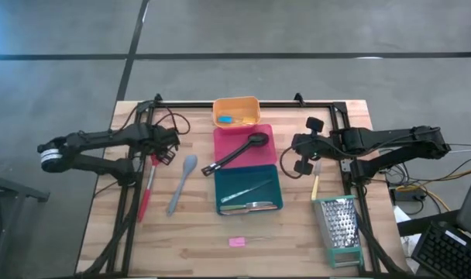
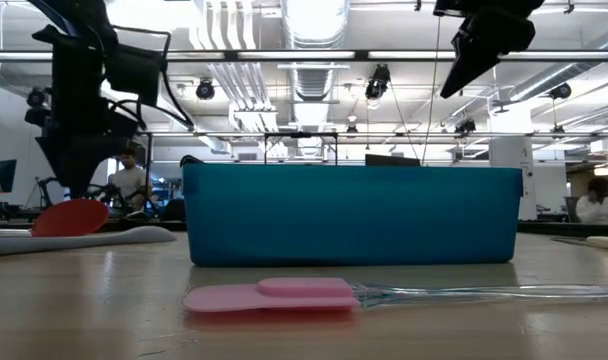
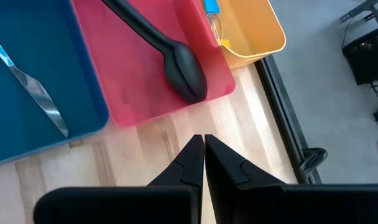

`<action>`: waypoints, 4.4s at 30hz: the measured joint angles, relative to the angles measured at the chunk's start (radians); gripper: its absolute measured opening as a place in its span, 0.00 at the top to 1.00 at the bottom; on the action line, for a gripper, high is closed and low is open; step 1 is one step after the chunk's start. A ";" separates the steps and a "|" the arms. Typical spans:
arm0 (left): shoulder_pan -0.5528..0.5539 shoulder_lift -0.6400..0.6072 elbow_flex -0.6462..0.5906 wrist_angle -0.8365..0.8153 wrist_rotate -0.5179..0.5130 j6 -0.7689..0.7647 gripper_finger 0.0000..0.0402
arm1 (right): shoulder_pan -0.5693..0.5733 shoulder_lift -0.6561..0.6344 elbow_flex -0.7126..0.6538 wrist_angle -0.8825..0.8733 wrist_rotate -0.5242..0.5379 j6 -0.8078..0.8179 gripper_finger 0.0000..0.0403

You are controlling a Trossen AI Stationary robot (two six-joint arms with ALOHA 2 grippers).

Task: Pick & Place Kitchen Items
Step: Put the red serving spoon into the pink bin

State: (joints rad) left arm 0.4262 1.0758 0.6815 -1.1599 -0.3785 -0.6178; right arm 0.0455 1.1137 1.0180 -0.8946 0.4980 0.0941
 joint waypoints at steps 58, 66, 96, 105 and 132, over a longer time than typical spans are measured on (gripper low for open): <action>0.102 0.006 0.036 0.174 0.212 0.193 0.97 | -0.001 0.000 -0.014 0.019 0.002 -0.054 0.98; 0.037 0.005 0.147 0.180 0.205 0.224 0.97 | 0.000 0.000 -0.014 0.020 0.002 -0.061 0.98; -0.261 0.701 1.170 -0.099 -0.276 0.382 0.97 | -0.001 0.000 -0.014 0.070 0.002 -0.106 0.98; -0.294 0.988 1.489 -0.207 -0.382 0.455 0.97 | -0.001 -0.001 -0.014 0.060 0.002 -0.125 0.98; -0.293 1.098 1.505 0.045 -0.310 0.674 0.97 | -0.031 -0.006 -0.015 0.055 0.003 -0.128 0.98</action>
State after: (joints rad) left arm 0.1334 2.1738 2.1869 -1.1151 -0.6885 0.0567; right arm 0.0149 1.1076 1.0031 -0.8398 0.5014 -0.0342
